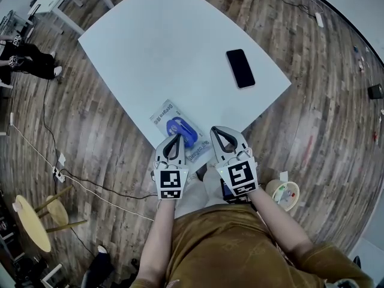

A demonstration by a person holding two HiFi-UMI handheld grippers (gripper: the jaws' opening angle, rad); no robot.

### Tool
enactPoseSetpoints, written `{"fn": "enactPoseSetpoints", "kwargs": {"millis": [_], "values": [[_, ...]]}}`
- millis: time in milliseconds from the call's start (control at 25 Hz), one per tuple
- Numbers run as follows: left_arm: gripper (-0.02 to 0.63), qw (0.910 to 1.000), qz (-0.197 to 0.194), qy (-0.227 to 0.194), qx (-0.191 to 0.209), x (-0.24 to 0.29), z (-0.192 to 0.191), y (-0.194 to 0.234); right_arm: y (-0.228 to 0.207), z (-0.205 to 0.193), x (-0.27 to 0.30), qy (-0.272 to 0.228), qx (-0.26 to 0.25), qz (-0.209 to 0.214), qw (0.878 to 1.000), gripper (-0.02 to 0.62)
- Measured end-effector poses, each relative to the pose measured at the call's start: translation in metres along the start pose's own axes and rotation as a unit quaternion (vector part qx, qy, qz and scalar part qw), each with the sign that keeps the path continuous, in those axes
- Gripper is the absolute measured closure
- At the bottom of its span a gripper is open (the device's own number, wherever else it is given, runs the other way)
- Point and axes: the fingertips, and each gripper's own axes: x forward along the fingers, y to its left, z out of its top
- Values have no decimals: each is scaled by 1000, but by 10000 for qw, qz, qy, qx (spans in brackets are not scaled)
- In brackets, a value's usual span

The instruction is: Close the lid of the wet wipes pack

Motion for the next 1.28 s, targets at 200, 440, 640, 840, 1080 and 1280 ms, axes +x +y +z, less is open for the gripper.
{"fn": "enactPoseSetpoints", "kwargs": {"millis": [200,440,640,840,1080,1280], "values": [[600,10000,-14,39,-29,4,-2,-2,9,0,7,5,-13,175,9998,588],[600,9999,-48,140,21,10,-5,-5,20,1,16,19,-25,440,9990,588],[600,9995,-149,274,50,17,-7,-7,31,-1,25,80,-171,709,9973,588],[600,9993,-177,318,-37,20,-9,-6,38,-14,33,285,-261,833,9958,588],[600,9993,-201,321,-67,21,-11,-7,45,-23,41,380,-339,960,9941,588],[600,9990,-263,355,-69,23,-14,-5,47,-32,46,503,-332,978,9934,588]]}}
